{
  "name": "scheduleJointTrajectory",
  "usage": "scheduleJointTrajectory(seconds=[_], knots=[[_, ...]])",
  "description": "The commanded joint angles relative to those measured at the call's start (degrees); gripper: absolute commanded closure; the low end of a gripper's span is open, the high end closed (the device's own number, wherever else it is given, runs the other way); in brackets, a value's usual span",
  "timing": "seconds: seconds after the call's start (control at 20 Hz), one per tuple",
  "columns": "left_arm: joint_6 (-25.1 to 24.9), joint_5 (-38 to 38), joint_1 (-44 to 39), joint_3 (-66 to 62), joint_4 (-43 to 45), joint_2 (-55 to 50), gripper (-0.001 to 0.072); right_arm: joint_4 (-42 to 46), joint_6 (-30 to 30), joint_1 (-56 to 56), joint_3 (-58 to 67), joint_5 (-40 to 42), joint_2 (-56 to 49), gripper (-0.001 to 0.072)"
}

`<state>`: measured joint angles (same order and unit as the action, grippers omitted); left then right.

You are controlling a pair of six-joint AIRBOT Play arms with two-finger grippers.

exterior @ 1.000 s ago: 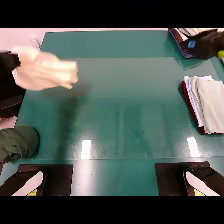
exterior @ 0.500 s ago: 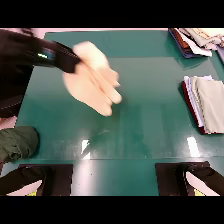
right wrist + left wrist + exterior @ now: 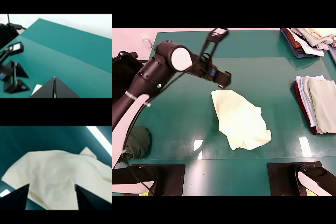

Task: Fold the shirts.

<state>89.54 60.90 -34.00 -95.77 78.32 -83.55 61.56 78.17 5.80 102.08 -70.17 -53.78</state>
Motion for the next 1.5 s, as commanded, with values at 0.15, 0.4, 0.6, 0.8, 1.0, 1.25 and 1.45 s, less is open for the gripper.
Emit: scheduleJointTrajectory(seconds=[0.15, 0.4, 0.6, 0.8, 1.0, 1.25, 1.45], knots=[[2.0, 2.2, 13.0, 0.0, -8.7, -13.3, 0.0049, 0.0, 0.0, 0.1, 0.1, -3.2, 0.0, 0.0691], [2.0, 3.0, 13.5, 0.0, -12.5, -22.3, 0.0049, 0.0, 0.0, 0.1, 0.1, -3.9, 0.0, 0.0692], [0.5, 0.0, 13.5, 0.1, -19.1, -24.7, 0.0049, 0.0, 0.0, 0.1, 0.1, -3.8, 0.0, 0.0691], [0.0, -0.7, 13.5, 0.0, -20.2, -24.6, 0.0397, 0.0, 0.5, 0.0, -0.6, -4.9, 0.0, 0.0691], [-3.7, 3.6, 15.3, -5.4, -19.3, -23.3, 0.0682, 0.0, 3.5, -5.6, -13.2, -10.7, 3.3, 0.0691], [-4.8, 4.6, 18.6, -9.1, -16.4, -17.6, 0.0682, -0.5, 4.8, -21.4, -47.6, -13.8, 10.9, 0.0465], [-5.6, 5.8, 18.7, -9.1, -16.0, -17.0, 0.0682, -4.5, 5.9, -25.6, -73.4, -10.1, 9.6, 0.0221]])
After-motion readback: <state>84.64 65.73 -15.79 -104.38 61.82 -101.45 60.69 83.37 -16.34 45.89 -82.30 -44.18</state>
